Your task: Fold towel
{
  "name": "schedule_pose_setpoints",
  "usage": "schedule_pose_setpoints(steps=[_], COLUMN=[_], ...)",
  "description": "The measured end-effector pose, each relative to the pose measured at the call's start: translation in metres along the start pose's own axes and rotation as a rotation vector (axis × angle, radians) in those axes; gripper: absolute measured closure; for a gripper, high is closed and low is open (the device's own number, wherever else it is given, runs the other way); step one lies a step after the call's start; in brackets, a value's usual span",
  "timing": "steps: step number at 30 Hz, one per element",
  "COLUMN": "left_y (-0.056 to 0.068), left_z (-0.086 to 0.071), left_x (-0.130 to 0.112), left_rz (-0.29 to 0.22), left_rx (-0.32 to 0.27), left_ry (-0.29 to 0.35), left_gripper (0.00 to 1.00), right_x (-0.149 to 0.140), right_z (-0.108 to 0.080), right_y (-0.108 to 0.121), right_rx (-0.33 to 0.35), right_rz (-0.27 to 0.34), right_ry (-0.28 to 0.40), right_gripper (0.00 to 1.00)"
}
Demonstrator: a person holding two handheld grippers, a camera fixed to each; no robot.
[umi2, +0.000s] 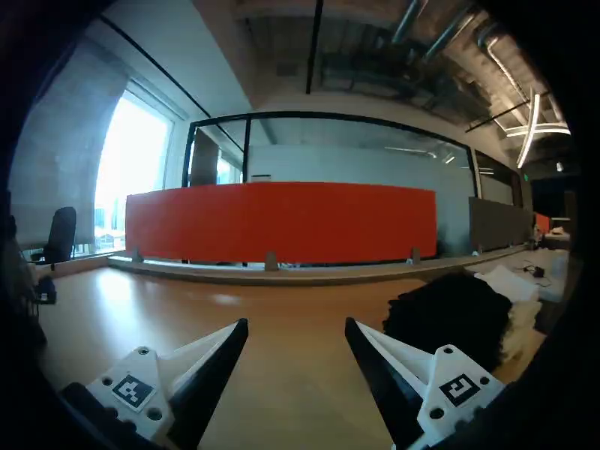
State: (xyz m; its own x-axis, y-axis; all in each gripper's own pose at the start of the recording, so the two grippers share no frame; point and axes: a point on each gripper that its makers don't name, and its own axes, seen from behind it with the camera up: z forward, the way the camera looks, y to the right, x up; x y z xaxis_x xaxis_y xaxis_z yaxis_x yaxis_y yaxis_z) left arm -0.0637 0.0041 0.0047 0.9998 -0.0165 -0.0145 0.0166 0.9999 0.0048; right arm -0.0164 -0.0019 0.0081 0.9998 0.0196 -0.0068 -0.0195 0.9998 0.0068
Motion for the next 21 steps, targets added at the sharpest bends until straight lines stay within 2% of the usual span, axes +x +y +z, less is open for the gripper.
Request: schedule_pose_setpoints(steps=[21], left_y=[-0.0001], left_z=[0.0003], left_x=[-0.0004], left_rz=[0.0], left_rx=[0.0], left_ry=[0.0], left_gripper=[0.39], right_x=[0.0043], right_z=[-0.0049], right_y=[-0.0029], right_rx=[0.007], right_rz=[0.002], right_ry=[0.007], right_gripper=[0.0])
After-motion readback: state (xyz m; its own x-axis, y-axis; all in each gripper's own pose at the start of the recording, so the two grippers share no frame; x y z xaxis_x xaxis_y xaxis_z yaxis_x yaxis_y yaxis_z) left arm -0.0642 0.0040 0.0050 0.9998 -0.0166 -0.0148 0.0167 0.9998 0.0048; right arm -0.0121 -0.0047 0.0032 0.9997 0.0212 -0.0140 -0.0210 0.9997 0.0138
